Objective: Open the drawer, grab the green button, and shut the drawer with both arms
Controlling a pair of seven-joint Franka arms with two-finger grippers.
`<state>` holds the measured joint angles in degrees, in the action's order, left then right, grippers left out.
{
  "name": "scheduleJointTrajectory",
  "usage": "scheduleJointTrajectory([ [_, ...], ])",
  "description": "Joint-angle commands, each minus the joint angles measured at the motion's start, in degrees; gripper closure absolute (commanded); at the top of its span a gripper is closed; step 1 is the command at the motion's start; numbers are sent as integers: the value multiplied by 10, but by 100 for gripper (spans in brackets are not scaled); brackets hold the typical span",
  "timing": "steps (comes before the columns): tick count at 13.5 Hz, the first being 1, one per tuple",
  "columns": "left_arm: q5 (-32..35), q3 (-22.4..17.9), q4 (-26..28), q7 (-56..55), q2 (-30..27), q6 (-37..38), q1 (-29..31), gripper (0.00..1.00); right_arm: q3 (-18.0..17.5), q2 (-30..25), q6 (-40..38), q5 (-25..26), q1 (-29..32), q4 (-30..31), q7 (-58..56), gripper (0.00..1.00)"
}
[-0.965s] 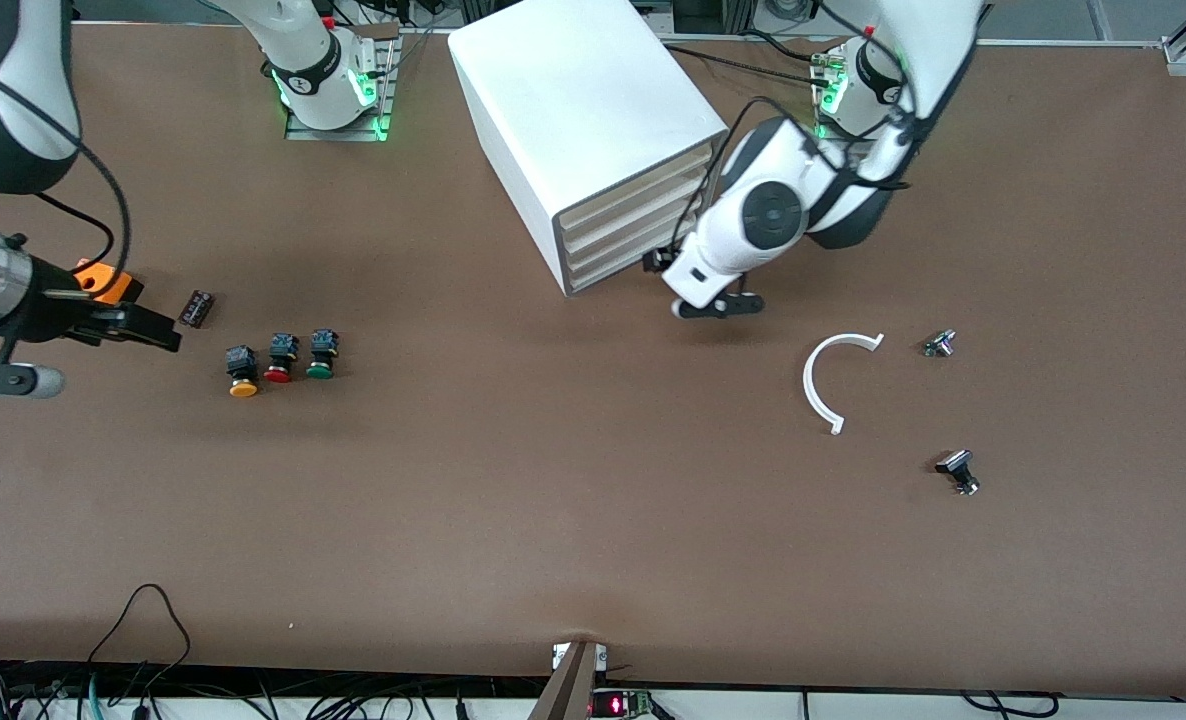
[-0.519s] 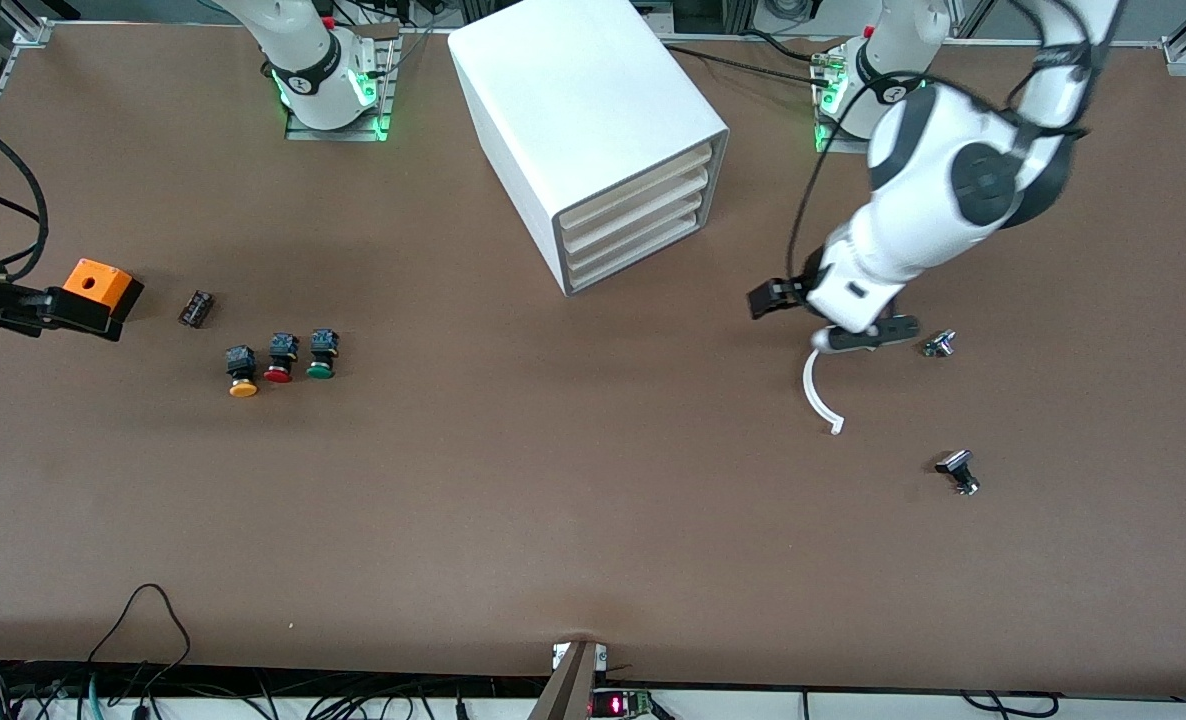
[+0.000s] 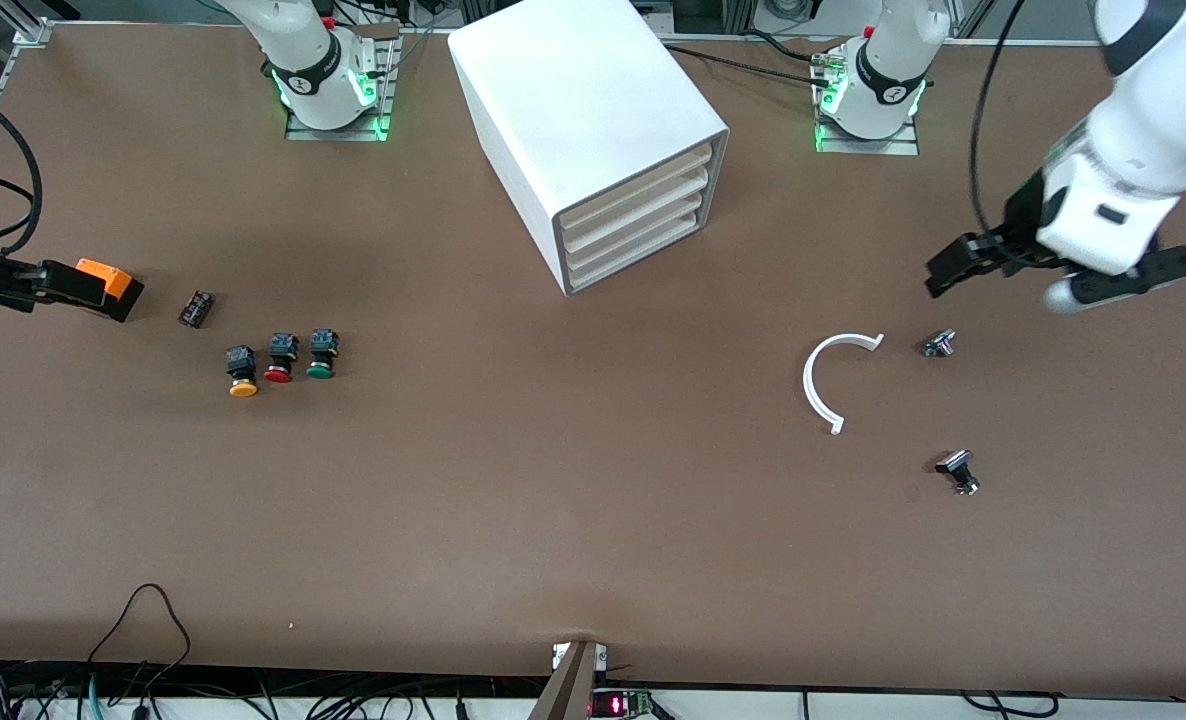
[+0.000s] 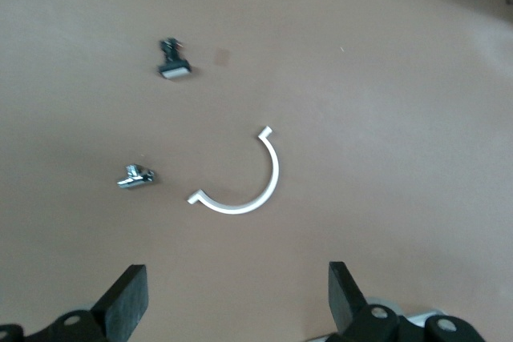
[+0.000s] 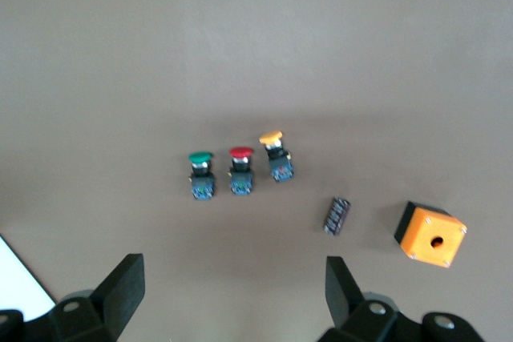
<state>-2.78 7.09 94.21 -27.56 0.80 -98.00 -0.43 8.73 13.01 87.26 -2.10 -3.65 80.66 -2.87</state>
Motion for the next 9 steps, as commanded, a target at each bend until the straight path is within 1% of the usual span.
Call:
scheduleJointTrajectory([
  [1, 12, -34, -36, 8, 4, 22, -4, 1, -13, -11, -30, 24, 13, 2, -5, 0],
  [4, 13, -31, -39, 11, 7, 41, -5, 1, -19, -14, -54, 67, 8, 2, 0, 0],
  [5, 12, -29, -39, 12, 8, 48, -5, 1, -20, -31, -67, 68, 7, 5, 1, 0],
  [6, 13, -26, -39, 12, 7, 50, -6, 1, -30, -48, -71, 66, 7, 18, 4, 0],
  [7, 14, -24, -39, 12, 6, 52, -12, 1, -32, -61, -70, 64, 7, 30, 8, 0],
  [9, 15, -24, -48, 45, 9, 76, -17, 1, -33, -73, -68, 57, 7, 41, 9, 0],
])
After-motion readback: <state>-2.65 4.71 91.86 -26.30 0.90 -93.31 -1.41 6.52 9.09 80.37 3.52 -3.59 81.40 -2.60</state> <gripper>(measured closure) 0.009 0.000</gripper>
